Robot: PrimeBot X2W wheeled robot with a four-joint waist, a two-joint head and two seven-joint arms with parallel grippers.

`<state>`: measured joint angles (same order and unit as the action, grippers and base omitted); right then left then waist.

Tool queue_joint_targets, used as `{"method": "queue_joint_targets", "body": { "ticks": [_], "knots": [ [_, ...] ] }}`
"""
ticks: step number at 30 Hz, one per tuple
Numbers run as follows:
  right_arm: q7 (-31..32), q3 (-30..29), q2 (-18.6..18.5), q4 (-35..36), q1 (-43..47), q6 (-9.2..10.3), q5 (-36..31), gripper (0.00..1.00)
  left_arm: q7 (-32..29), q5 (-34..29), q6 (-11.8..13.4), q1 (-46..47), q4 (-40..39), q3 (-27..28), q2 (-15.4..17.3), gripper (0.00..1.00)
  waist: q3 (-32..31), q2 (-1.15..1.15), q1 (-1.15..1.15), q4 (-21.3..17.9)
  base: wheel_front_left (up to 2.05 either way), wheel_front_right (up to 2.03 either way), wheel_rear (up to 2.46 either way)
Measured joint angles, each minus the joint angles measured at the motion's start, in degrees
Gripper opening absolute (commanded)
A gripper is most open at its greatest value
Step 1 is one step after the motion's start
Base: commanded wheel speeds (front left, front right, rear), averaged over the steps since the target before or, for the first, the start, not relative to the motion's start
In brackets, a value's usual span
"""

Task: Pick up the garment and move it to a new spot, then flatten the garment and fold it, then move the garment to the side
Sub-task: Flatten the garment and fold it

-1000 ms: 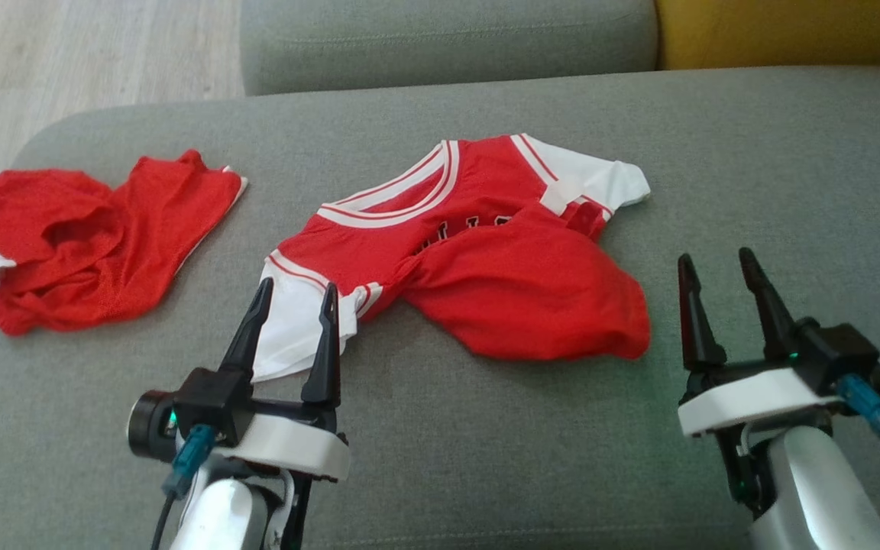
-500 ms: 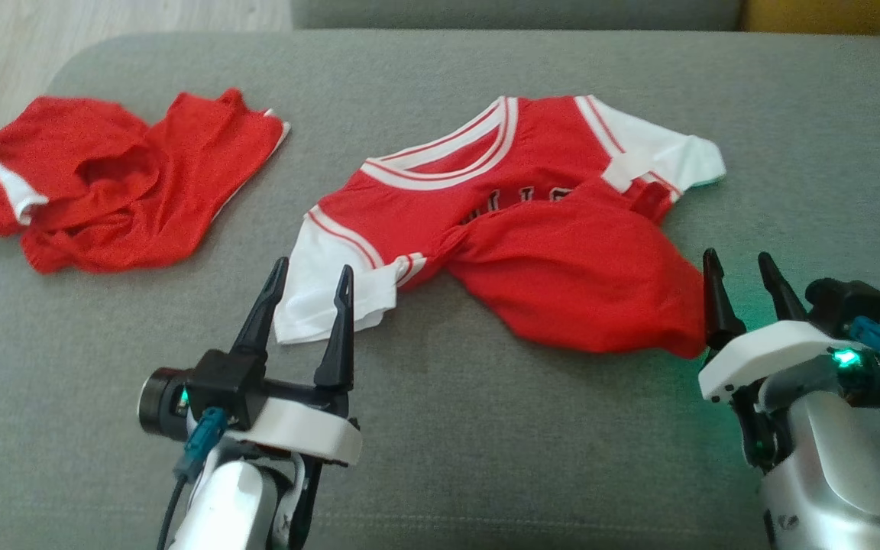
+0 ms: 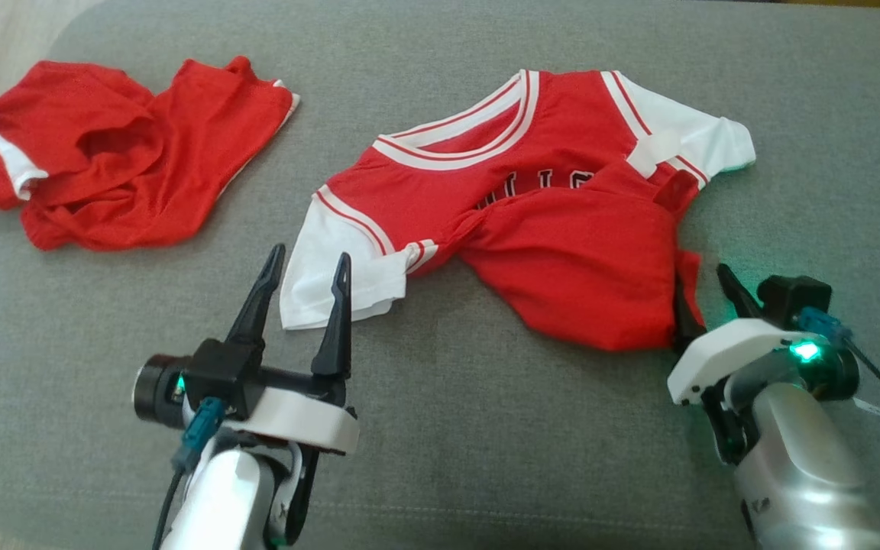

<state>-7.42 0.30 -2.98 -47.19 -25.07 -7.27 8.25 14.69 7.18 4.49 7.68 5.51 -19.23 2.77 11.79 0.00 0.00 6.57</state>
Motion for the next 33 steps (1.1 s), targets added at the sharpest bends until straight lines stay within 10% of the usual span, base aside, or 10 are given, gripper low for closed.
{"method": "queue_joint_targets", "body": {
  "ticks": [1,17,33],
  "knots": [
    [-0.26,0.32,0.0,-0.62,-0.47,0.0,0.31,0.0,0.0,-0.15,-0.01,0.05,0.01,0.07,-0.01,1.0,0.05,0.0,0.0,-0.17,0.0,0.0,0.0],
    [-6.8,-4.91,-0.02,5.19,-3.1,0.0,-5.11,0.0,0.0,-0.36,-0.42,-0.37,0.6,1.49,-0.01,1.0,-4.9,0.0,0.0,-2.78,0.0,0.0,0.0],
    [3.45,27.13,-0.1,30.49,16.14,0.0,1.86,0.0,0.0,1.05,0.04,-5.07,0.57,2.12,0.01,1.0,-12.28,0.0,0.0,-4.22,0.0,0.0,0.0]
  ]
}}
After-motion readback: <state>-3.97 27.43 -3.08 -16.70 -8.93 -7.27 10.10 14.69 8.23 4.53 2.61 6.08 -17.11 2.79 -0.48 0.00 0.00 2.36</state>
